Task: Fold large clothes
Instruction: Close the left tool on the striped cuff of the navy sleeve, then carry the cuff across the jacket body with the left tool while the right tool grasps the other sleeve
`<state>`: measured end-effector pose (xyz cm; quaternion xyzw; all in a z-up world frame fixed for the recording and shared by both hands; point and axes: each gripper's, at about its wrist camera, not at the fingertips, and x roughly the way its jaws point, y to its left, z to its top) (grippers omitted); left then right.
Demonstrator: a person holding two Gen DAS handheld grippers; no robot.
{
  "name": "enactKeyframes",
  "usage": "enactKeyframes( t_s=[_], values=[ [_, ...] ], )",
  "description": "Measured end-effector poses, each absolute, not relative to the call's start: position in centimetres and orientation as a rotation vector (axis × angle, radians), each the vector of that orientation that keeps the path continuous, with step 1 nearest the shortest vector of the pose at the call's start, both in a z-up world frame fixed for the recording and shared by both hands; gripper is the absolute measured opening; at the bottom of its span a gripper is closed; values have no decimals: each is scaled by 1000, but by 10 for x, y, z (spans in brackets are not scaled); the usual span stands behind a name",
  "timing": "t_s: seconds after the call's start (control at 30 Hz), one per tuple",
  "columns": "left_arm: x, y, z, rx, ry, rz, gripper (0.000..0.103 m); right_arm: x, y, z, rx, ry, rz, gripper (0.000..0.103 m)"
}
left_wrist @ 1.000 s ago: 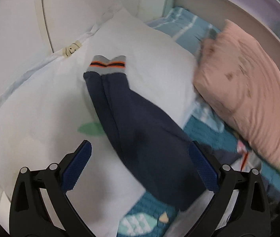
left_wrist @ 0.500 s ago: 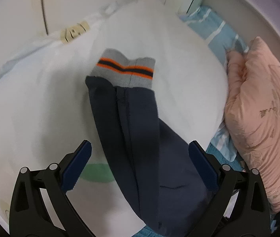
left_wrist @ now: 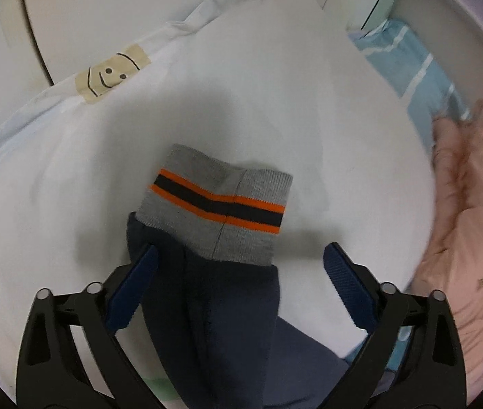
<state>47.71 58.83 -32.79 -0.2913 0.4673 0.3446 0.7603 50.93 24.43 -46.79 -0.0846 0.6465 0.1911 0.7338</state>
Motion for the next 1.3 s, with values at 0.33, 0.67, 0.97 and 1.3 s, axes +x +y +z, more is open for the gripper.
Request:
enactKeyframes(
  t_s=[0.33,0.67,0.97,1.3],
  values=[
    [452,573,-307,-496,972,675,16,509,232,-473,-152,1424,439,1],
    [384,531,-257,-417,856,553,16,503,224,-483,-107,1412,427,1],
    [344,439,-257,-474,830,358,16,503,218,-476,-76,1376,408,2],
    [358,343,-261,-425,879,213,16,485,157,-445,95,1365,458,0]
  ],
)
